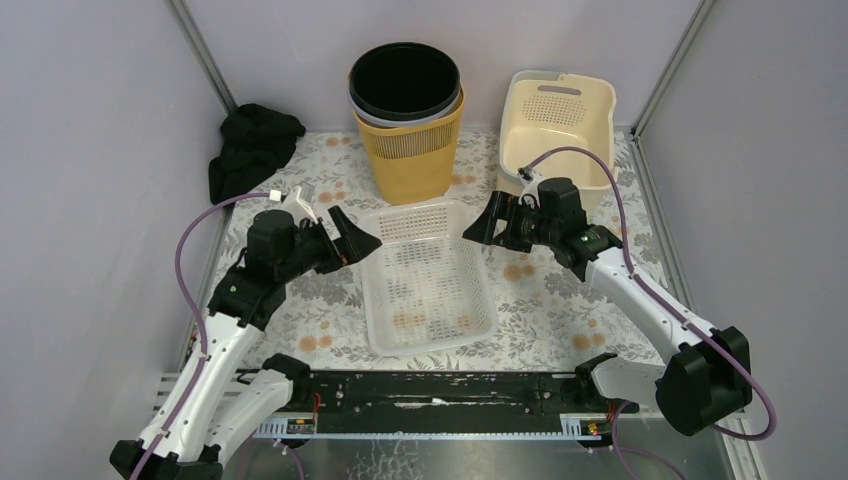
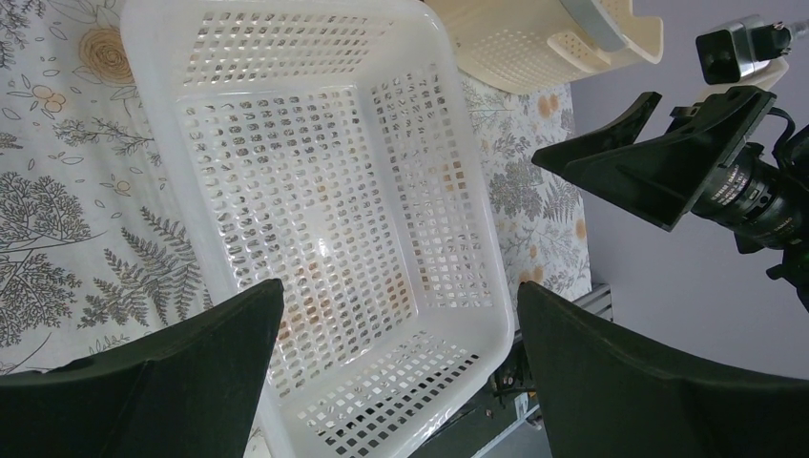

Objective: Turn the large container upside down
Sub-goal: Move the container to the center of the board.

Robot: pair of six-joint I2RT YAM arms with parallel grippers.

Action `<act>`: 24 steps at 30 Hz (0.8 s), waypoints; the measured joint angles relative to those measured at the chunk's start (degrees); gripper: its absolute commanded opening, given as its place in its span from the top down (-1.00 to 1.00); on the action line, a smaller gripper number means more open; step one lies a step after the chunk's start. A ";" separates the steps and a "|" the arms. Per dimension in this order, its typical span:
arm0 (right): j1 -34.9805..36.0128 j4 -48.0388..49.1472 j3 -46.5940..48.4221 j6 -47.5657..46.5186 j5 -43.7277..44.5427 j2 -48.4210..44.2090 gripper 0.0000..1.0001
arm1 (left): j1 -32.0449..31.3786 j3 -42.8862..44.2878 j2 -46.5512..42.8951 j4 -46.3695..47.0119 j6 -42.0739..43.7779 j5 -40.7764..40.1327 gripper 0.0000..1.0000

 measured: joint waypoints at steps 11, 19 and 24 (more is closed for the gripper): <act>0.15 -1.25 0.00 -1.33 2.12 1.29 -0.98 | -0.04 -1.42 2.10 2.80 -0.04 -0.52 -1.00; 0.15 -2.58 0.00 -1.70 2.99 2.34 -0.99 | -0.04 -1.60 15.30 15.02 -0.11 -6.12 -1.00; 0.15 -2.60 -0.02 -1.75 3.63 2.32 -0.99 | 0.11 0.02 26.77 23.08 -0.24 -10.47 -1.00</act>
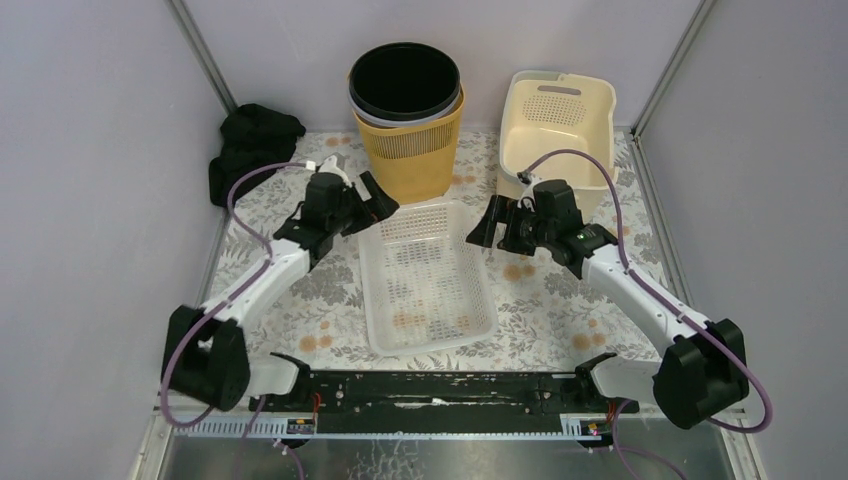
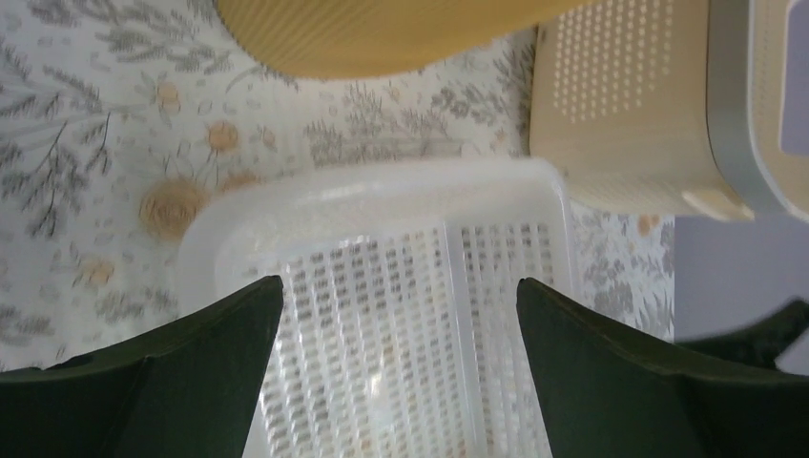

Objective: Turn the large container upside down
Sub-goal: Move the container to the center of the board.

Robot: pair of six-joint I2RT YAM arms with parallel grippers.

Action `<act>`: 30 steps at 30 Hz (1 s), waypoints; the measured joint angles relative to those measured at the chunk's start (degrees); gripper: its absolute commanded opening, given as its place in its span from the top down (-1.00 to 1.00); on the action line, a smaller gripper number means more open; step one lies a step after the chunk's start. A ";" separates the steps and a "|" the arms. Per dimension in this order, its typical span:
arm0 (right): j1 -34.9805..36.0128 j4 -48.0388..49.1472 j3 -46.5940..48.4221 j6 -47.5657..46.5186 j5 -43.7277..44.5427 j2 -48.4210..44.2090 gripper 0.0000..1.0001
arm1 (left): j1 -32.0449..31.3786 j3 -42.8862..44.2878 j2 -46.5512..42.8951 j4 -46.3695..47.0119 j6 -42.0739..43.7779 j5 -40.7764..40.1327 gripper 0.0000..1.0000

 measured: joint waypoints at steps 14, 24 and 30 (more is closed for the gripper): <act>0.00 -1.05 -2.01 -0.07 0.35 -4.66 -0.98 | 2.56 19.04 29.51 13.64 -5.68 -6.12 -1.00; 0.00 -1.25 -2.25 -0.87 0.33 -4.74 -0.99 | 3.65 22.51 35.95 15.21 -8.09 -8.92 -1.00; 0.00 -1.40 -2.25 -1.36 0.33 -4.48 -0.98 | 6.40 25.24 38.05 15.19 -8.02 -8.55 -1.00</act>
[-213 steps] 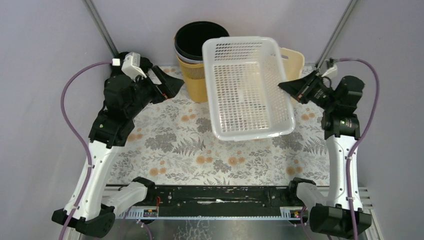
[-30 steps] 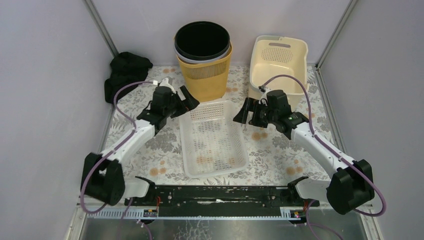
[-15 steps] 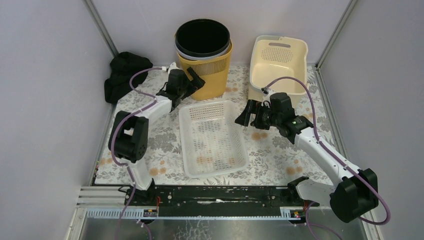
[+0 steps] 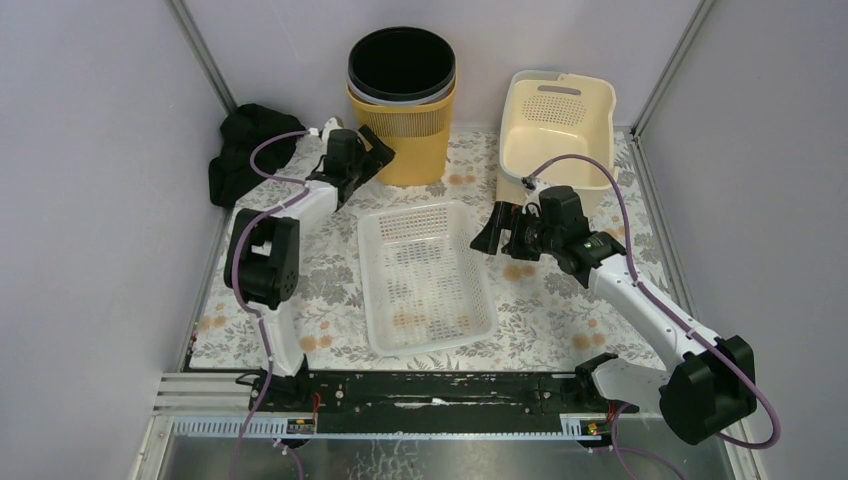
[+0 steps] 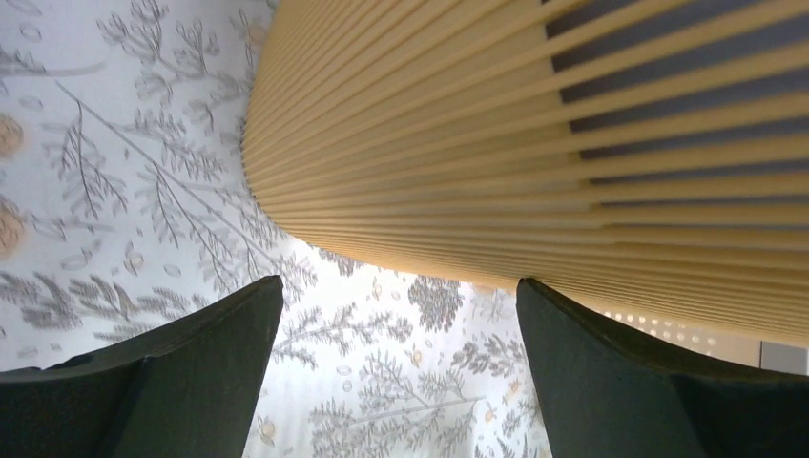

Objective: Turn the large container upside down
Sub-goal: Move the container to the center of the board.

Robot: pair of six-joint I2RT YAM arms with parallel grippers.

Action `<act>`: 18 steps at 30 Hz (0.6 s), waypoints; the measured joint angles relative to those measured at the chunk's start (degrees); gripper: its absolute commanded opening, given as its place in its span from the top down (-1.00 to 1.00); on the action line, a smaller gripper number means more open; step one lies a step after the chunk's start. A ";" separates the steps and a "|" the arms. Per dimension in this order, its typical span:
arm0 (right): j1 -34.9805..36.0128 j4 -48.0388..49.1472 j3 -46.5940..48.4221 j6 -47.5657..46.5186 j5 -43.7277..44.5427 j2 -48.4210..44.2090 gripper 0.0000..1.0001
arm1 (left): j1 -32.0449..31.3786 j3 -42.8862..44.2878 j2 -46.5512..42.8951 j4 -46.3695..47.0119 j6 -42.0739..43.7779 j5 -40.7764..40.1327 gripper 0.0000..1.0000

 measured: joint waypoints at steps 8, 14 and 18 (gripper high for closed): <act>0.00 -0.98 0.00 -0.57 0.04 0.00 -0.98 | 4.26 -0.61 -1.97 0.15 0.04 3.19 -1.00; 0.00 -1.14 0.00 -1.05 0.07 0.92 -0.98 | 4.00 -11.45 -19.30 -0.07 -0.92 6.14 -1.00; 0.00 -1.16 0.00 -1.49 0.07 1.70 -0.98 | 2.19 -18.53 -34.05 -0.61 -0.90 8.20 -1.00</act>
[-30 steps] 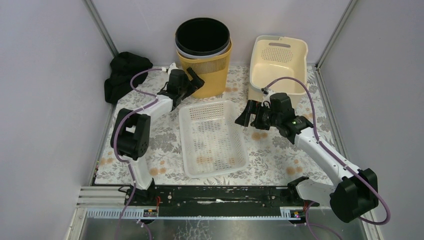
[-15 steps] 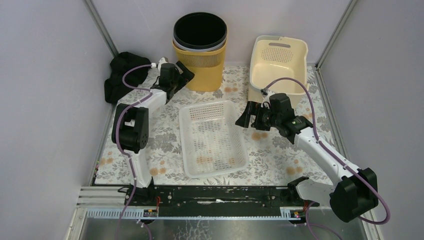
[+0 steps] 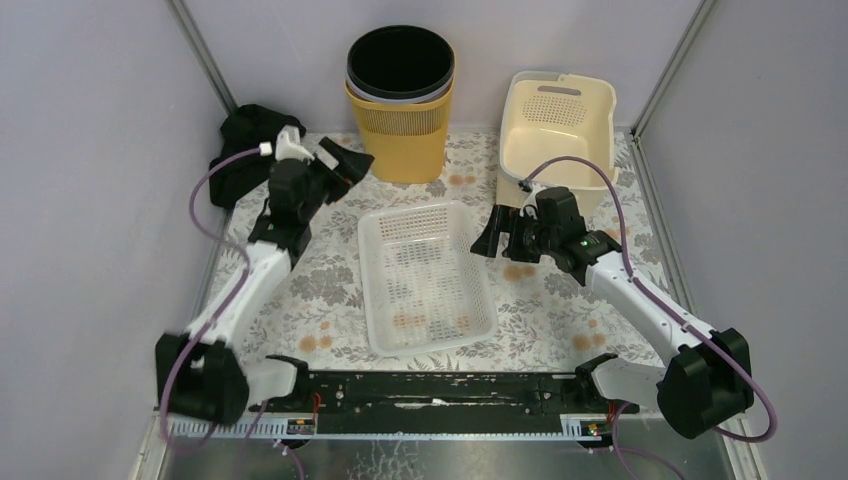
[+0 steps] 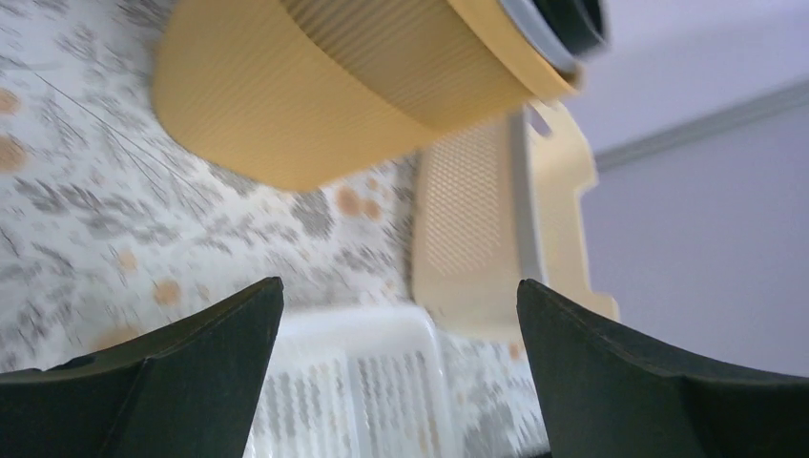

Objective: Turn the large container upside down
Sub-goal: Move the container to the center of the board.

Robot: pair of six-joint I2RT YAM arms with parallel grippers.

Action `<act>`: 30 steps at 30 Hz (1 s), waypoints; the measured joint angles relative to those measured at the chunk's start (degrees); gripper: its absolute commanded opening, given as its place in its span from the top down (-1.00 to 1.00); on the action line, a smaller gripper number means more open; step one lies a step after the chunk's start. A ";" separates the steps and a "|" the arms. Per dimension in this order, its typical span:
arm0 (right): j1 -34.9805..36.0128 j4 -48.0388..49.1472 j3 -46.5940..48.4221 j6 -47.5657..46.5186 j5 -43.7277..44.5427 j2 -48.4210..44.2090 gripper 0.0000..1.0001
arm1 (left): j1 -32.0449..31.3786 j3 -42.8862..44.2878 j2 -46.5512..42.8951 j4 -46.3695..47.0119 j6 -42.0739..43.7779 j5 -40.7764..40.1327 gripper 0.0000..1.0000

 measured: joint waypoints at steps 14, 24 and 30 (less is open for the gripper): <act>0.00 0.20 -2.56 -0.46 -0.02 1.44 -0.99 | -7.61 -21.53 -43.89 -21.42 1.38 1.88 -1.00; 0.00 -0.02 -2.51 -0.55 -0.13 3.45 -0.99 | -7.61 -26.62 -45.33 -25.38 0.81 3.89 -1.00; 0.00 -0.42 -2.40 -0.55 -0.13 3.45 -0.98 | -7.61 -26.88 -44.28 -24.68 0.22 6.21 -1.00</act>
